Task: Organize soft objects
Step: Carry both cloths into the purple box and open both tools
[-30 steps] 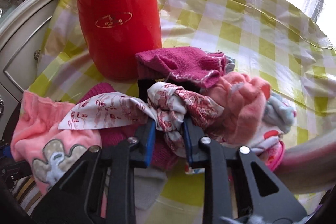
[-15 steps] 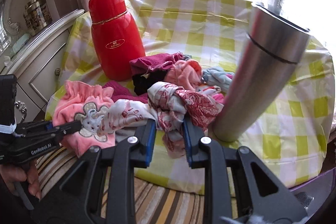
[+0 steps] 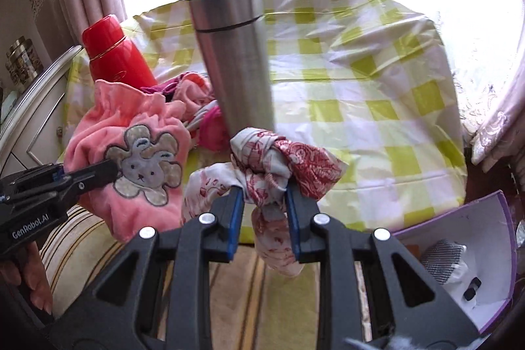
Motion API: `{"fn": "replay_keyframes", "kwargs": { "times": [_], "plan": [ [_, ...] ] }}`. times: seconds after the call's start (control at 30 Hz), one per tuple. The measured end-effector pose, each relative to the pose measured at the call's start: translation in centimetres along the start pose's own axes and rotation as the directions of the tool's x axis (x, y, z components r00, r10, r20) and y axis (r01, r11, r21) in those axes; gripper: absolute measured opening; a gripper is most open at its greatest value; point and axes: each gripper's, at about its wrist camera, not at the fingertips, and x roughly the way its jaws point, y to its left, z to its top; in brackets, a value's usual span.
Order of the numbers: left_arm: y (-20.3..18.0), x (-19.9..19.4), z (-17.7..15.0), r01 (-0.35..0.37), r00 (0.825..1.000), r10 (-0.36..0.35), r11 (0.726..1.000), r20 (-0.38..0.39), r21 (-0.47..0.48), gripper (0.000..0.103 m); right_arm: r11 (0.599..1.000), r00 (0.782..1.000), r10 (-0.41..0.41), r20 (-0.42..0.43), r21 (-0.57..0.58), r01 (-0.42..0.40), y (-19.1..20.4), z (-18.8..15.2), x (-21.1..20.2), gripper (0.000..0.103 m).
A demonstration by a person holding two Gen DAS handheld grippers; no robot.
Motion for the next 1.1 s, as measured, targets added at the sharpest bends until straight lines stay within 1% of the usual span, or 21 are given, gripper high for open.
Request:
{"fn": "replay_keyframes", "kwargs": {
  "times": [0.07,0.2,0.43,0.77,1.0,1.1],
  "plan": [
    [-2.4,0.8,0.0,0.025,1.000,-0.024,0.999,-0.012,0.035,0.020,0.999,0.999,-0.035,0.002,0.025,0.035,-2.0,-0.5,-1.1,0.027],
    [-6.2,2.1,0.0,0.051,0.998,-0.048,0.994,-0.038,0.099,0.020,0.993,0.996,-0.090,0.004,0.075,0.090,-5.6,-1.5,-2.8,0.027],
    [-10.8,2.8,-0.7,0.079,0.996,-0.071,0.981,-0.054,0.177,0.020,0.980,0.990,-0.144,0.008,0.139,0.142,-9.4,-3.2,-5.3,0.027],
    [-13.8,3.3,-1.1,0.085,0.995,-0.073,0.968,-0.061,0.236,0.020,0.963,0.981,-0.191,0.017,0.198,0.184,-12.6,-4.8,-7.9,0.027],
    [-15.2,3.6,-1.2,0.089,0.995,-0.075,0.960,-0.062,0.264,0.020,0.952,0.976,-0.216,0.010,0.226,0.208,-14.4,-5.7,-8.9,0.027],
    [-15.9,3.6,-1.3,0.097,0.995,-0.082,0.957,-0.064,0.275,0.020,0.944,0.971,-0.239,0.006,0.236,0.231,-15.2,-6.1,-9.2,0.028]
  ]
}}
